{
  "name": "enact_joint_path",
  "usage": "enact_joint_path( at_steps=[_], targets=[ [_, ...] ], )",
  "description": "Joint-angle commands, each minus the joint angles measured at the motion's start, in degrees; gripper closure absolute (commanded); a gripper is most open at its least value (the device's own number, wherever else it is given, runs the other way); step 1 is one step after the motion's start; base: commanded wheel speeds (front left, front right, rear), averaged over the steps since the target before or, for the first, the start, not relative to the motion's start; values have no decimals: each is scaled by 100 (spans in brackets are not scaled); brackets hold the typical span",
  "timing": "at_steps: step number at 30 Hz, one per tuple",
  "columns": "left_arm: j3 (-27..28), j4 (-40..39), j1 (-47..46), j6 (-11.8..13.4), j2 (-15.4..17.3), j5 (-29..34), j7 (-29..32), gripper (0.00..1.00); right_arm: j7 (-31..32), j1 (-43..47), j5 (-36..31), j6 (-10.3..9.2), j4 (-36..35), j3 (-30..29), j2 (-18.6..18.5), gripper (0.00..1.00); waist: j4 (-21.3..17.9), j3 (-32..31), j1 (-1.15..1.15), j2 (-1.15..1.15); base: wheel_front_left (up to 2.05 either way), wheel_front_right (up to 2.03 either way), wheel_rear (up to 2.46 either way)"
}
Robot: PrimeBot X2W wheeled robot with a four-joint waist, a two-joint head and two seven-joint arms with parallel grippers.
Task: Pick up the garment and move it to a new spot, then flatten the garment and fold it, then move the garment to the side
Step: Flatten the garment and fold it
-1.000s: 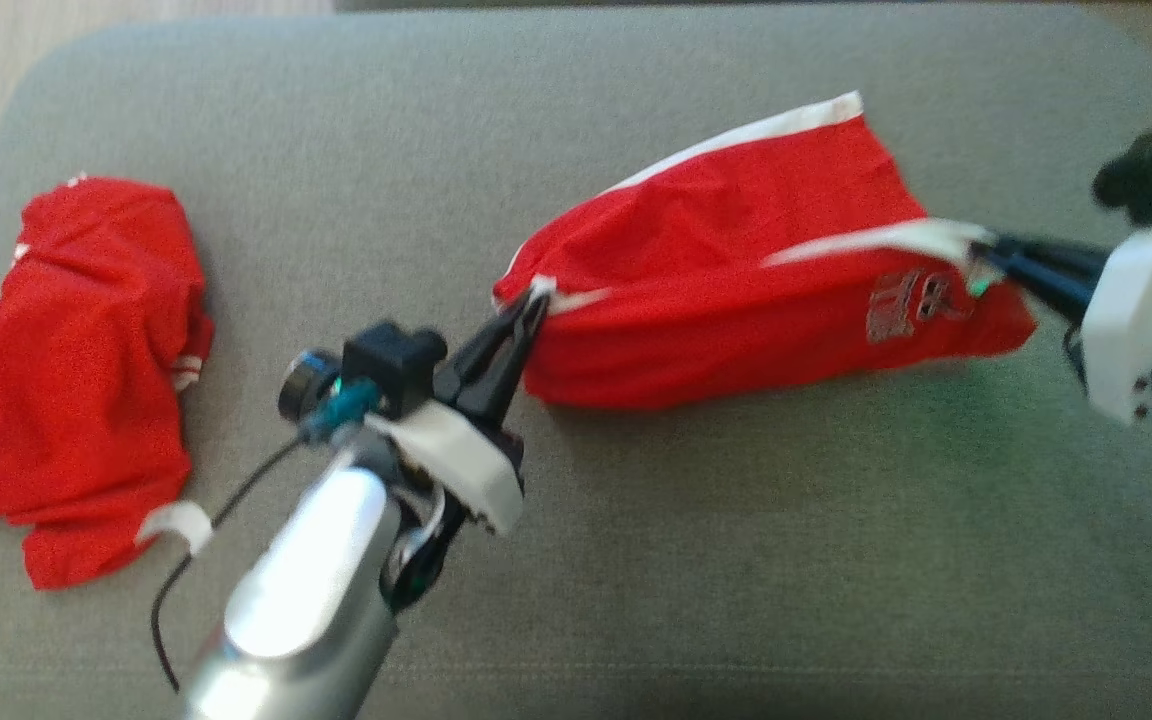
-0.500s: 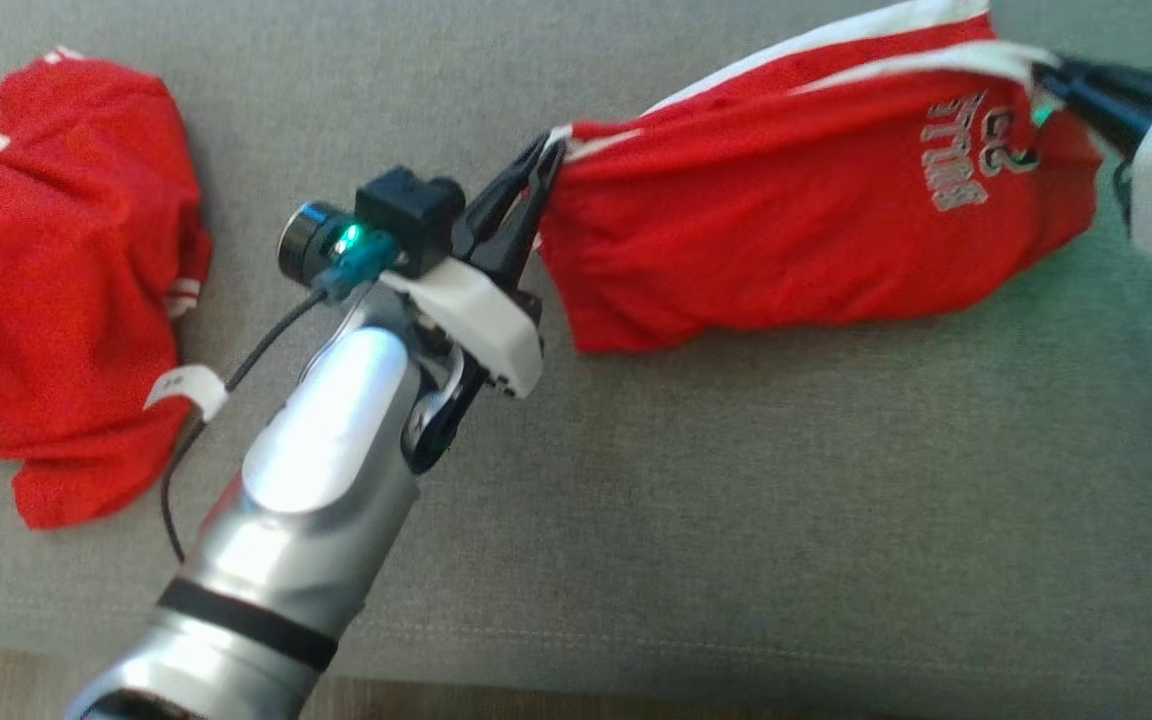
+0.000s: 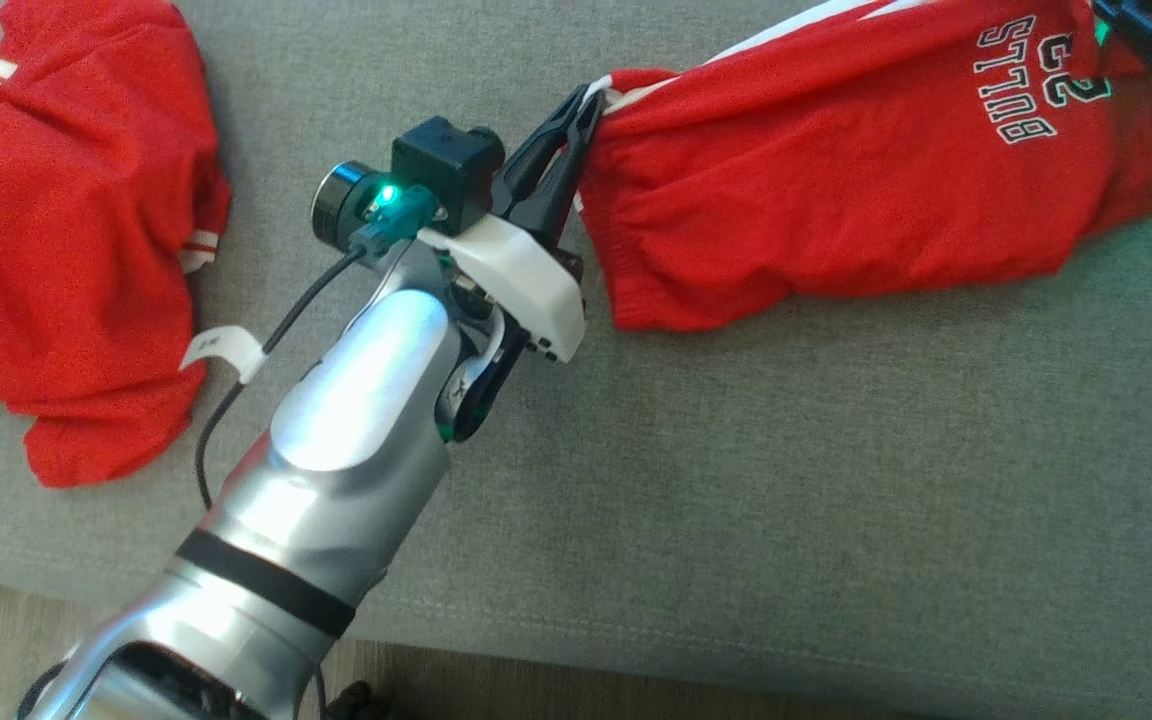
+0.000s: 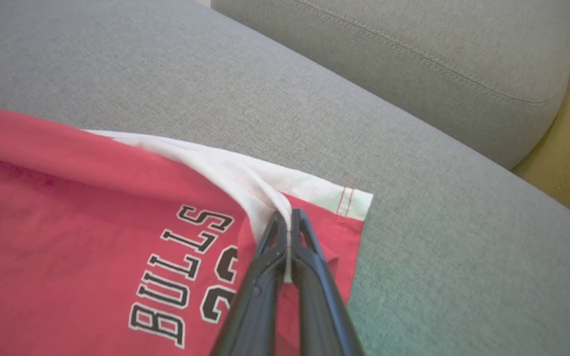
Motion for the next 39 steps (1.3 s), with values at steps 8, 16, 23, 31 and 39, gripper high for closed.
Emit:
enact_joint_path(
  at_steps=[8, 16, 23, 31, 39],
  targets=[
    [-63, -155, -342, 298, 113, -315, -69, 0, -653, -217, 60, -4, 562, -35, 102, 0, 42, 123, -1, 0, 0, 0, 0],
    [28, -84, -242, 415, 113, -366, -69, 0, -1262, -59, 237, -4, 1170, -151, 322, 0, -66, -116, -1, 0, 0, 0, 0],
    [689, -352, 110, 564, 113, -255, -69, 0, -2221, 322, 459, -4, 1612, -513, 667, 0, -292, -596, -1, 0, 0, 0, 0],
    [1672, -1208, 1027, 621, 113, -97, -70, 0, -2667, 948, 176, -4, 1683, -1352, 1041, 0, -571, -1266, -1, 0, 0, 0, 0],
    [2137, -2129, 2170, 593, 113, 126, -70, 0, -2672, 2586, -1390, -4, 909, -3585, 1551, 0, -734, -1817, -1, 0, 0, 0, 0]
  ],
)
